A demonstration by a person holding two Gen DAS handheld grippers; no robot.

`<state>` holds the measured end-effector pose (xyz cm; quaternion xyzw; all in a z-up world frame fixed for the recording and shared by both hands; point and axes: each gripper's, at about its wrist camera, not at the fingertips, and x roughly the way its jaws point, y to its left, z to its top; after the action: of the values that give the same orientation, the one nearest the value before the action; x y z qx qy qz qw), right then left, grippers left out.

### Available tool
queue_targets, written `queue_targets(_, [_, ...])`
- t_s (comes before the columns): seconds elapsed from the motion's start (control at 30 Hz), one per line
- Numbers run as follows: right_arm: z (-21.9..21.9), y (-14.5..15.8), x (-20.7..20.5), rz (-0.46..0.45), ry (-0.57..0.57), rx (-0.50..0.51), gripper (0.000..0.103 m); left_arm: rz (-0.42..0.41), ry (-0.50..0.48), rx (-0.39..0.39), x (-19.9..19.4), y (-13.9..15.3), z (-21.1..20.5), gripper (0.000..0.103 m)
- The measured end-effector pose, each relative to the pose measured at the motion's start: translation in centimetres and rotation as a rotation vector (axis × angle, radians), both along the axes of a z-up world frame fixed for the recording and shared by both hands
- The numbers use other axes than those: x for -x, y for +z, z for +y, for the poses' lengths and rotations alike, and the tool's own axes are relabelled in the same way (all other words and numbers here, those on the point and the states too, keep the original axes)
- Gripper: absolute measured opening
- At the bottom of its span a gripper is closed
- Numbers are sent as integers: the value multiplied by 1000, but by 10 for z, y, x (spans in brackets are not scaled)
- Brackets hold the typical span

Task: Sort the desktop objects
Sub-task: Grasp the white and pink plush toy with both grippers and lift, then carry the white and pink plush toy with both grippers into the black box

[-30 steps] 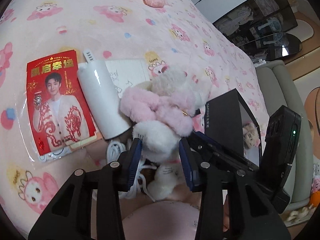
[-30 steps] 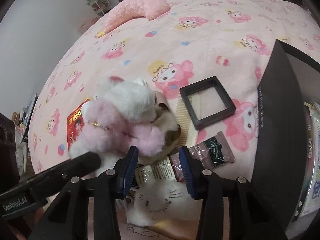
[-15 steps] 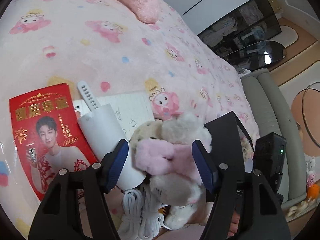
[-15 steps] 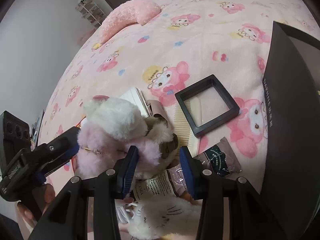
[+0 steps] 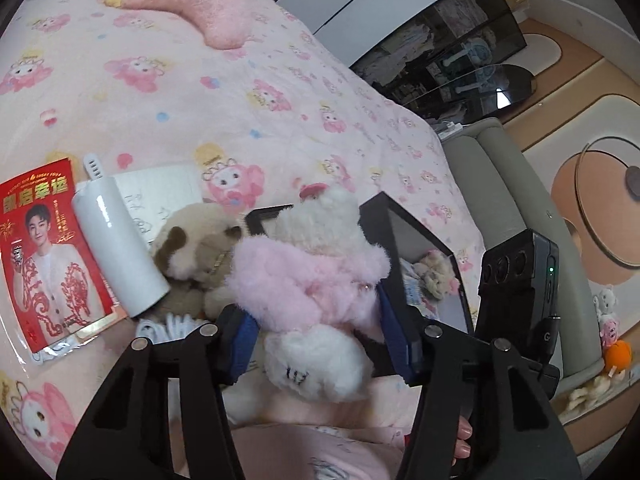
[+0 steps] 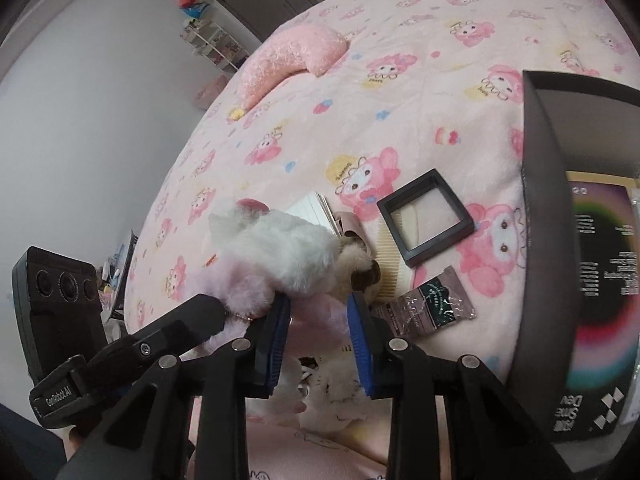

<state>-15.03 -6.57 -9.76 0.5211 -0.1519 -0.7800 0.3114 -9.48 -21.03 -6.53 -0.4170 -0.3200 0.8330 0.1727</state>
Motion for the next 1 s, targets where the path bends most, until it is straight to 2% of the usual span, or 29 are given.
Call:
queue_targets(0.07, [19,18,-5,35,-26,8,27,33,-36,5,1,16,22,55])
queue_targets(0.17, [56,43,-15,103,-76,-5,27,76,-112,-54,10,32,63,55])
queue_targets(0.23, [86,56,-19,144,-115,-23,27,84,-169,-62,19,38,98,54])
queue_targets(0.37, [153,70,-10,139,-180,-53,27,67,-268,-72,52,43,167,53])
queue_targets(0.5, [206,83,20,175,-231,-149,27,38,-341,-64,99,44,224,52])
queue_targets(0.63, [247,73,62,143,-256,-196,27,-15,-378,-48,143,22,259,52])
queue_targets(0.8, [266,34,94,69,-282,-189,27,-127,-348,-69,167,-30,265,52])
queue_targets(0.83, [267,26,95,55,-289,-198,27,-155,-340,-53,169,-40,264,52])
queue_targets(0.9, [264,16,99,43,-283,-229,27,-216,-336,31,173,-54,266,53])
queue_targets(1.0, [259,10,102,63,-281,-280,26,-256,-307,110,177,-60,262,61])
